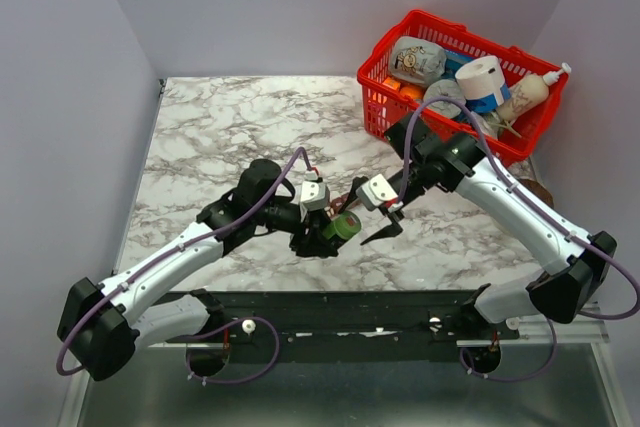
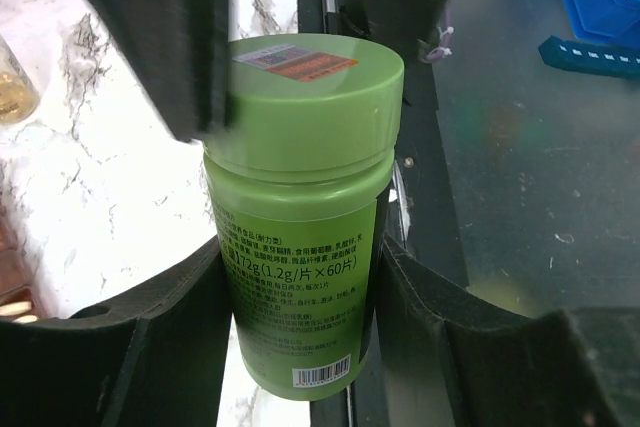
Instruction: Sort the pills into containers
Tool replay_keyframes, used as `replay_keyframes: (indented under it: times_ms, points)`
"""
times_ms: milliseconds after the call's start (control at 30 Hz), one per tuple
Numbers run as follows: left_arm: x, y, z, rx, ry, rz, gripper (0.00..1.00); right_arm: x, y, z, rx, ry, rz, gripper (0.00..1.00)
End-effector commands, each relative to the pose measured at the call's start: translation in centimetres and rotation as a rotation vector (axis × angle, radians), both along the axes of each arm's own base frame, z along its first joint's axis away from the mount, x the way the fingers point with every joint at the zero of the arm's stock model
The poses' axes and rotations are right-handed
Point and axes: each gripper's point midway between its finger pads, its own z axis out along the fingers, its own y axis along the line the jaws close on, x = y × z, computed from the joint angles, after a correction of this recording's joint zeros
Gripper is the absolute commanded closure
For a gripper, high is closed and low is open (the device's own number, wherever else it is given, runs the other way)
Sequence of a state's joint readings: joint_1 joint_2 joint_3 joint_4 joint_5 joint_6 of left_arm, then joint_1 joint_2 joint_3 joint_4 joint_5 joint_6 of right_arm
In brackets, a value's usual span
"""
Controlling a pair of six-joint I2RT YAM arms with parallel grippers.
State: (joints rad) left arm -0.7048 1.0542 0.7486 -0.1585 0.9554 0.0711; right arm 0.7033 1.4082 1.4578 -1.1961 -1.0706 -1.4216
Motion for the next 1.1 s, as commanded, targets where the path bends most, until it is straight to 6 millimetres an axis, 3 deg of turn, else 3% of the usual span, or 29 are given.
replay_keyframes:
  times_ms: [0,200,267,300,367,400,433,533,567,600,633,733,767,833,867,967,1033,1067]
  points:
    - [0.9,-0.5,2.6,-0.065,-0.057,0.000,1.00,-1.1,1.0,-0.2,0.002,0.048,0.011,0.27]
    - [3.4,-0.3,3.6,-0.106,-0.110,0.178,1.00,0.7,2.0,-0.9,-0.072,0.163,-0.172,0.49]
    - [4.8,0.0,5.1,-0.157,-0.181,0.280,1.00,1.5,2.2,-1.4,-0.108,0.209,-0.255,0.51]
    - [7.0,0.8,5.0,-0.149,-0.203,0.421,1.00,1.8,2.5,-1.2,-0.128,0.284,-0.319,0.52]
    - [8.6,1.6,7.2,-0.227,-0.290,0.551,1.00,2.6,2.8,-2.1,-0.185,0.364,-0.409,0.63]
    - [9.2,2.0,7.2,-0.239,-0.310,0.593,1.00,2.9,3.0,-2.2,-0.223,0.462,-0.493,0.70]
    - [10.6,2.6,8.6,-0.276,-0.353,0.694,1.00,3.9,2.9,-2.9,-0.257,0.499,-0.586,0.71]
    - [13.0,3.6,9.6,-0.289,-0.420,0.859,1.00,6.9,2.5,-4.5,-0.302,0.645,-0.863,0.70]
    - [13.4,3.3,9.1,-0.275,-0.423,0.880,1.00,7.6,2.0,-5.6,-0.318,0.681,-0.941,0.70]
    - [13.9,3.4,9.1,-0.270,-0.432,0.908,1.00,8.9,1.7,-5.6,-0.306,0.757,-1.030,0.70]
    - [14.2,3.3,9.2,-0.275,-0.435,0.920,1.00,8.8,1.7,-5.5,-0.311,0.800,-1.024,0.70]
    - [14.0,1.9,8.3,-0.263,-0.424,0.854,1.00,8.4,2.2,-3.7,-0.283,0.859,-0.923,0.49]
    - [13.3,1.0,7.8,-0.257,-0.413,0.788,1.00,8.3,2.4,-3.0,-0.264,0.843,-0.884,0.32]
    - [12.4,0.2,6.4,-0.220,-0.388,0.712,1.00,7.5,2.5,0.0,-0.191,0.766,-0.728,0.17]
    - [11.4,-0.4,5.7,-0.200,-0.398,0.629,1.00,7.3,2.4,0.8,-0.171,0.723,-0.681,0.04]
    - [9.7,-0.5,3.6,-0.139,-0.371,0.503,1.00,6.9,1.0,3.5,-0.094,0.464,-0.542,0.00]
    - [8.0,-0.5,2.6,-0.122,-0.332,0.394,1.00,7.3,-0.1,2.7,-0.072,0.279,-0.501,0.00]
    - [7.3,-0.5,2.6,-0.123,-0.325,0.358,1.00,6.6,-0.7,3.2,-0.044,0.209,-0.465,0.00]
